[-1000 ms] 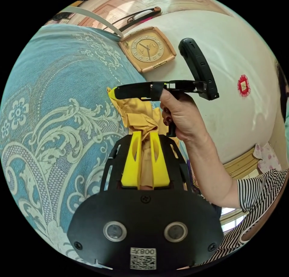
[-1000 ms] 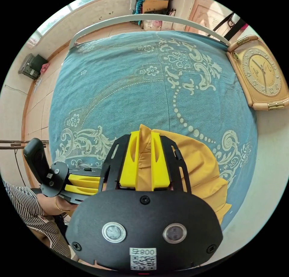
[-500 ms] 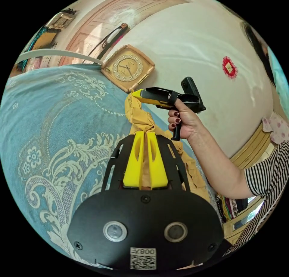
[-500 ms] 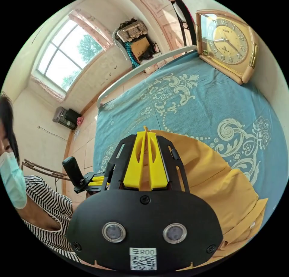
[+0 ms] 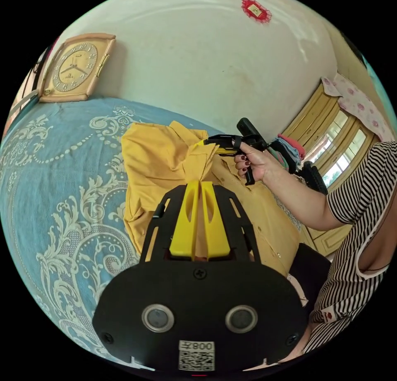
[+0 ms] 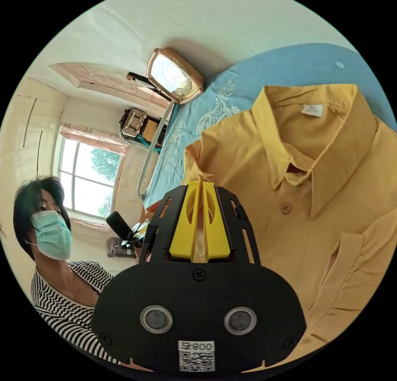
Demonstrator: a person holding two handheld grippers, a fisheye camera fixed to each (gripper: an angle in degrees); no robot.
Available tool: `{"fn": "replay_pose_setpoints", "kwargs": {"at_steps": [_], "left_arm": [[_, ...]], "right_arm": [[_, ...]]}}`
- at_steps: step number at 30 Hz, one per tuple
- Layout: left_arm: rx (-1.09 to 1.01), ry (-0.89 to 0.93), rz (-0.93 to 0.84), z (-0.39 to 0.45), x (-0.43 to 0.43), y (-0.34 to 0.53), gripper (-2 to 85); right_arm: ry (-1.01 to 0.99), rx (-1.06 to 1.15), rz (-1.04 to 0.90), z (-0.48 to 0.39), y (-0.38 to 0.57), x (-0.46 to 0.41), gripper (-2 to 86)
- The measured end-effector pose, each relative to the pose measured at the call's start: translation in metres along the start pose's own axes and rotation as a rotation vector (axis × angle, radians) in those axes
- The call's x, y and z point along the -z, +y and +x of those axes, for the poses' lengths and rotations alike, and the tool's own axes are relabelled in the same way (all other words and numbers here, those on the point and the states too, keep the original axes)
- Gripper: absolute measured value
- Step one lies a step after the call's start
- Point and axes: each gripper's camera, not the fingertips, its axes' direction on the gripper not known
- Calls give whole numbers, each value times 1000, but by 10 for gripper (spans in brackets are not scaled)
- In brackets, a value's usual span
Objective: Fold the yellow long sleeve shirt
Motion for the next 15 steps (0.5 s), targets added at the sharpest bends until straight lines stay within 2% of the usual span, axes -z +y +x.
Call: {"fn": "replay_pose_setpoints", "kwargs": {"at_steps": [3,11,15], "left_arm": [[7,33,-97,2,-23,-10,8],[29,86,-273,4,-81,-28,9],[28,113,-260,1,-90,-33,10]], "right_arm": [[59,-55,3,24,18,9,6],[243,-28,23,26,29,22,9],[307,14,-32,21,19,9,11]]}}
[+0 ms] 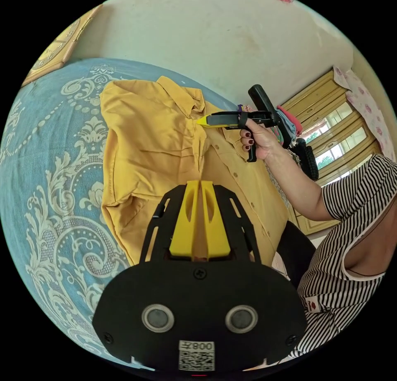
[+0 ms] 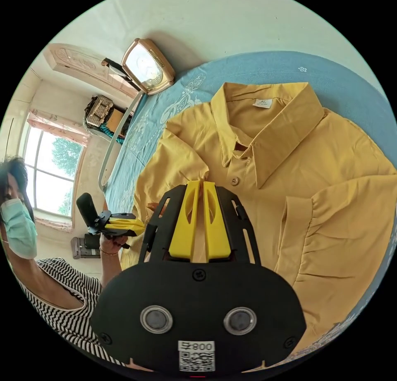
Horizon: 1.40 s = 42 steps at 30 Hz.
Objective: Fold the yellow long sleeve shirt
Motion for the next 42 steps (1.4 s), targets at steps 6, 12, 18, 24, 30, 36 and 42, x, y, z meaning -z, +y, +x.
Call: {"fn": "replay_pose_setpoints", "kwargs": {"at_steps": [6,12,18,24,30,36,42], "left_arm": [[49,0,107,-12,4,-2,8],[228,-179,234,-31,16,7,4],[390,-356,177,-52,14,13,3],[405,-339,210,-63,16,17,3],[394,-358,178,-72,16,16,2],[414,-326,198,-83,22,25,2],[440,-265,276,-94,32,37,2]], "right_arm": [[113,-19,0,5,13,7,7],[-33,146,-7,-29,24,-1,4],[-22,249,-200,-58,16,-57,3],[45,357,-44,-86,-38,-38,3],[125,440,-159,-117,-116,-112,3],[143,427,-203,-123,-147,-145,1],[181,482,-164,-140,-128,-128,2]]}}
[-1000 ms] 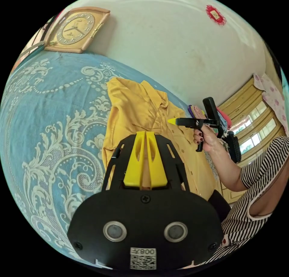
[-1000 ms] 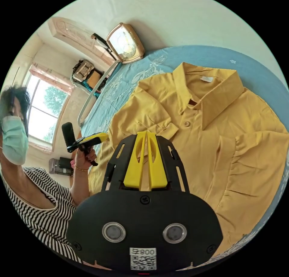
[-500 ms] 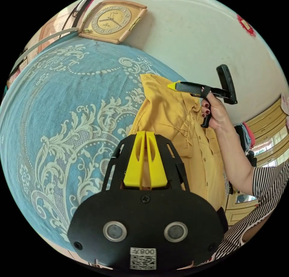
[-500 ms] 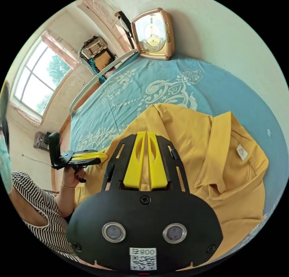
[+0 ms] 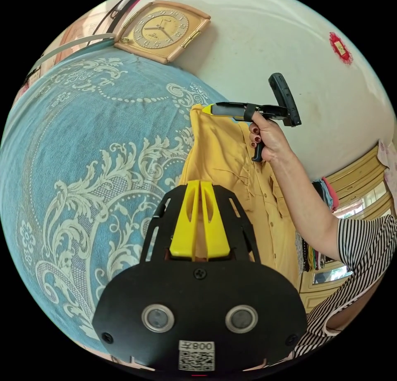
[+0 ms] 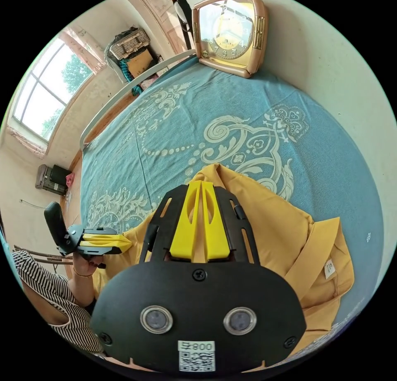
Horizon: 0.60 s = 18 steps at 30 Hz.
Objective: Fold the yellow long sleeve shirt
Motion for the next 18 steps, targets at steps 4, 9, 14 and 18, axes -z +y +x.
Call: {"fn": "replay_pose_setpoints", "kwargs": {"at_steps": [4,9,14,18], "left_arm": [[-6,-24,-26,-2,-2,-1,2],[-9,-25,-26,-4,-1,0,3],[-17,90,34,-6,4,2,3],[-40,80,15,2,2,1,3]], "right_arm": [[29,-4,0,-2,-2,-9,2],[-48,-46,-53,15,-9,-26,2],[-40,21,16,-8,46,9,2],[-83,21,2,-29,123,21,3]]}}
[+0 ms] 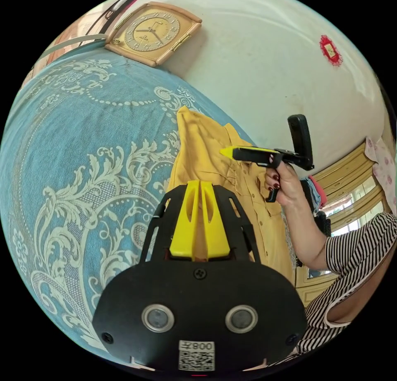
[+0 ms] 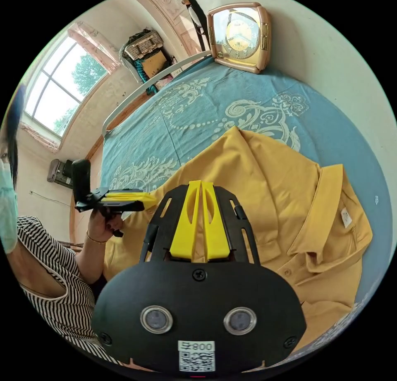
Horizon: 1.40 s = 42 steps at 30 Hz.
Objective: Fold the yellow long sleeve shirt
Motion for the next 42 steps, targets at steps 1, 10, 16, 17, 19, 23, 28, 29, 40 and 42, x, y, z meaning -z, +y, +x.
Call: {"fn": "replay_pose_setpoints", "kwargs": {"at_steps": [1,10,16,17,19,23,28,29,40,42], "left_arm": [[0,-35,-15,3,-2,0,3],[-107,-83,16,44,-3,-2,3],[-147,33,-157,63,-41,-6,3],[-165,23,-172,71,-46,-6,3],[-190,2,-200,82,-52,-7,3],[-202,-35,-250,98,-63,-6,3],[-195,-40,-250,110,-62,-4,3],[-196,-44,-249,113,-60,-3,3],[-205,-35,-252,144,-51,2,3],[-218,-49,-257,152,-49,3,3]], "right_arm": [[1,-10,-5,-9,27,1,3],[-15,-132,24,-13,124,-9,2],[225,-272,96,-2,214,45,2],[304,-332,108,6,237,57,2],[382,-430,111,23,268,69,1],[269,-552,84,59,313,56,1],[265,-537,96,59,323,36,1],[268,-525,97,58,323,33,1],[315,-499,120,30,378,28,2],[309,-524,61,34,389,15,2]]}}
